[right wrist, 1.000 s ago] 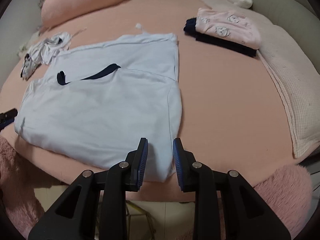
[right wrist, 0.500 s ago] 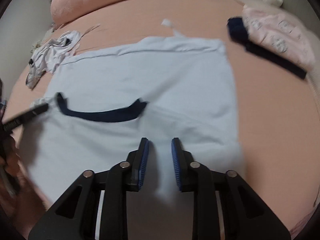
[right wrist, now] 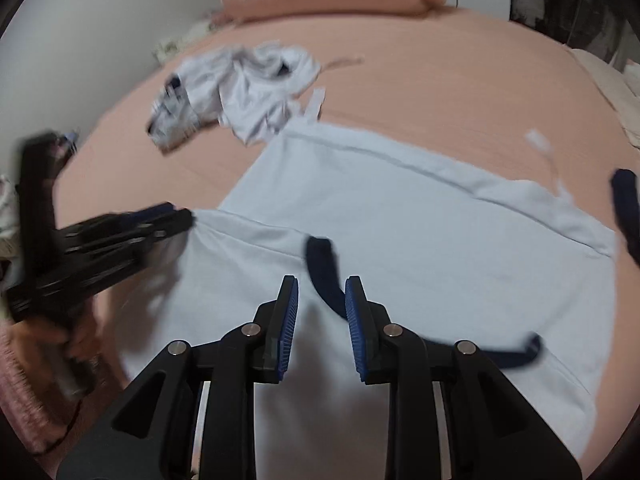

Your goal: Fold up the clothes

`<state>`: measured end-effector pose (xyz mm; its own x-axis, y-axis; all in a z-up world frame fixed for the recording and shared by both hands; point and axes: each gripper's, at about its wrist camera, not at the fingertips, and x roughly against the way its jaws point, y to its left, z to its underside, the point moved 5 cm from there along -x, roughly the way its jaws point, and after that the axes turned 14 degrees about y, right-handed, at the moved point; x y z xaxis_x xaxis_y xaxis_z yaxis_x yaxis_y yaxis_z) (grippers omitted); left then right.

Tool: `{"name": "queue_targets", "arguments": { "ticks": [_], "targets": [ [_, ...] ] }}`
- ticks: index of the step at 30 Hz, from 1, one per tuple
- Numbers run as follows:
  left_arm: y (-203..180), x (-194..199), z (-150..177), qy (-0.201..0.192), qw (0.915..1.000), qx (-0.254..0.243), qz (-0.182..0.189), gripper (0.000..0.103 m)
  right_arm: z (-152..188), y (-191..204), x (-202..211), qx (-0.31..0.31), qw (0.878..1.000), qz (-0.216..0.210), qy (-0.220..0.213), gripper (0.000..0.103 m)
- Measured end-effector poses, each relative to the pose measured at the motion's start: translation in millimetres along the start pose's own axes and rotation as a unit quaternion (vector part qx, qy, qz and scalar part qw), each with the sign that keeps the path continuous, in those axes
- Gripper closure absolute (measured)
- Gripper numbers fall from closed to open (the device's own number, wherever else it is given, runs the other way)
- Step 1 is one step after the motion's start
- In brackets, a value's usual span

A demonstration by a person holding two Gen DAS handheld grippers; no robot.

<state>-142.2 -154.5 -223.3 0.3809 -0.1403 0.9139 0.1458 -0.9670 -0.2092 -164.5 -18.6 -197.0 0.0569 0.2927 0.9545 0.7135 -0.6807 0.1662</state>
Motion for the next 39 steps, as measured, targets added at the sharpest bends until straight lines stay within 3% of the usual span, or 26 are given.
{"name": "queue_targets", "arguments": {
  "ticks": [3, 5, 7, 9, 11, 15, 16, 19, 22, 25, 28, 30, 33, 37, 38, 39],
  "targets": [
    [5, -4, 0, 0.013, 0.9999, -0.001, 0.011, 0.068, -7, -5, -14, -0.015, 1.0, 0.003, 0.002, 0.078],
    [13, -16, -1, 0.032, 0.9994, 0.012, -0.004, 0.064, -11, -9, -23, -0.026, 1.0, 0.004, 0.001, 0.078],
    [21, -15, -4, 0.023, 0.9992, 0.033, 0.006, 0.064, -15, -16, -28, -0.038, 0.999, -0.005, -0.007, 0.077],
    [27, -3, -8, -0.002, 0.9984, 0.056, -0.01, 0.063, -13, -25, -23, -0.055, 0.997, -0.035, -0.029, 0.077],
    [26, 12, -8, -0.024, 0.9978, 0.055, -0.026, 0.065, -10, -32, -4, -0.074, 0.995, -0.035, -0.063, 0.077],
    [-1, 40, -3, -0.037, 0.9985, 0.026, 0.032, 0.064, 6, -43, 55, -0.102, 0.987, -0.054, -0.113, 0.075],
    [-14, 43, 1, -0.032, 0.9984, 0.012, 0.044, 0.064, 14, -49, 68, -0.105, 0.987, -0.04, -0.113, 0.075],
    [-59, 42, 15, -0.003, 0.9968, -0.038, 0.07, 0.063, 57, -69, 91, -0.105, 0.99, 0.058, -0.075, 0.075],
    [-103, 33, 36, 0.029, 0.9927, -0.08, 0.086, 0.063, 107, -93, 89, -0.124, 0.989, 0.077, -0.036, 0.075],
    [-130, 25, 55, 0.084, 0.9816, -0.082, 0.151, 0.063, 153, -106, 84, -0.148, 0.982, 0.116, -0.004, 0.075],
    [-140, 26, 72, 0.082, 0.9848, -0.08, 0.131, 0.063, 178, -106, 100, -0.174, 0.976, 0.125, -0.026, 0.075],
    [-143, 22, 81, 0.087, 0.987, -0.086, 0.104, 0.063, 182, -102, 104, -0.176, 0.978, 0.105, -0.041, 0.075],
    [-137, 9, 92, 0.102, 0.9884, -0.093, 0.064, 0.063, 179, -96, 82, -0.136, 0.984, 0.117, -0.018, 0.075],
    [-103, 17, 98, 0.107, 0.9899, -0.053, 0.077, 0.079, 190, -116, 77, -0.16, 0.98, 0.116, -0.007, 0.078],
    [-98, 20, 99, 0.103, 0.9897, -0.041, 0.091, 0.079, 195, -123, 80, -0.174, 0.978, 0.112, -0.008, 0.091],
    [-96, 23, 100, 0.098, 0.9891, -0.027, 0.107, 0.077, 199, -131, 82, -0.188, 0.976, 0.107, -0.01, 0.089]
  ]
}}
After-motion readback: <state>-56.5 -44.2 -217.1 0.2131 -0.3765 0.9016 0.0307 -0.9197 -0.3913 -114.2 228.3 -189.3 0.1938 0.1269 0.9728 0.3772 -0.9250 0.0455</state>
